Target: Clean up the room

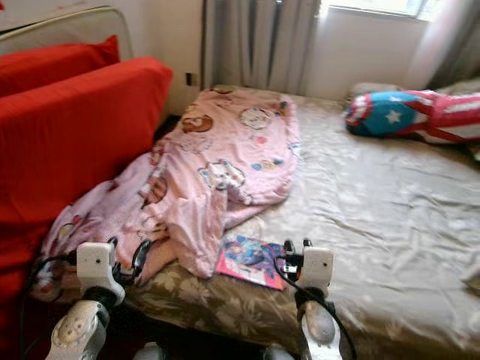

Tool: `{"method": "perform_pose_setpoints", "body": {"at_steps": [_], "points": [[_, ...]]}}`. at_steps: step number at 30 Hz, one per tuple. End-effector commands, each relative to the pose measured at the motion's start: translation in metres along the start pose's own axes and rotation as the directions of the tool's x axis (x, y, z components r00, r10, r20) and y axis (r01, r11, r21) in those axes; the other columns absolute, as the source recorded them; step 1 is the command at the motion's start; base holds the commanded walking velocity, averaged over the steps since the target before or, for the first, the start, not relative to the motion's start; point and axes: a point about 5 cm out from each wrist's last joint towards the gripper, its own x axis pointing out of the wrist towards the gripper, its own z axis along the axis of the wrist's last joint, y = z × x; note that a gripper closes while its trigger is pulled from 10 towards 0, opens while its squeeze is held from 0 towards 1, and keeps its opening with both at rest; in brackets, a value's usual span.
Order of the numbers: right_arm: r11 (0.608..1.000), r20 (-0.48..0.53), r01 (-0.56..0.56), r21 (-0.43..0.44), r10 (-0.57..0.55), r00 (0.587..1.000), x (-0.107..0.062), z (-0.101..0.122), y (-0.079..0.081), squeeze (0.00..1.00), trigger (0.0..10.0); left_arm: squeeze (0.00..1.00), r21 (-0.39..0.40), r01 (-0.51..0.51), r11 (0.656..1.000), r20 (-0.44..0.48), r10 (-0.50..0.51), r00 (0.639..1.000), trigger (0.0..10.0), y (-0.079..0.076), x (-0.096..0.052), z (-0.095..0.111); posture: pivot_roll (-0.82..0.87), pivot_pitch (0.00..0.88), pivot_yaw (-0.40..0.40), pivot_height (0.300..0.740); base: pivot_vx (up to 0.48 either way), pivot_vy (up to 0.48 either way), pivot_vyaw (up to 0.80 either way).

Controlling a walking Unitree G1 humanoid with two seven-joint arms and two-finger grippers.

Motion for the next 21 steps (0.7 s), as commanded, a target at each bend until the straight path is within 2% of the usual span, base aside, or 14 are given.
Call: {"method": "perform_pose_setpoints", "body": {"at_steps": [1, 18, 21], "points": [[1.000, 0.006, -0.004, 0.002, 0.004, 1.000, 0.0018, 0.0018, 0.0010, 0.00, 10.0, 0.00, -0.002, 0.003, 1.000, -0.046, -0.003, 0.999, 10.0, -0.0014, -0.0044, -0.0095, 0.07, 0.000, -0.074, 0.651, 0.000, 0.000, 0.00], [1.000, -0.007, -0.019, 0.009, 0.019, 1.000, 0.0015, -0.0017, 0.0058, 0.00, 10.0, 0.00, -0.017, 0.021, 1.000, -0.059, -0.022, 0.998, 10.0, -0.0017, -0.0053, -0.0122, 0.08, 0.000, -0.072, 0.651, 0.000, 0.000, 0.00], [1.000, -0.037, -0.022, 0.007, 0.022, 0.999, 0.0028, -0.0041, 0.0058, 0.00, 10.0, 0.00, -0.018, 0.020, 1.000, -0.062, -0.021, 0.998, 10.0, -0.0016, -0.0060, -0.0132, 0.08, 0.000, -0.073, 0.646, 0.000, 0.000, 0.00]]}}
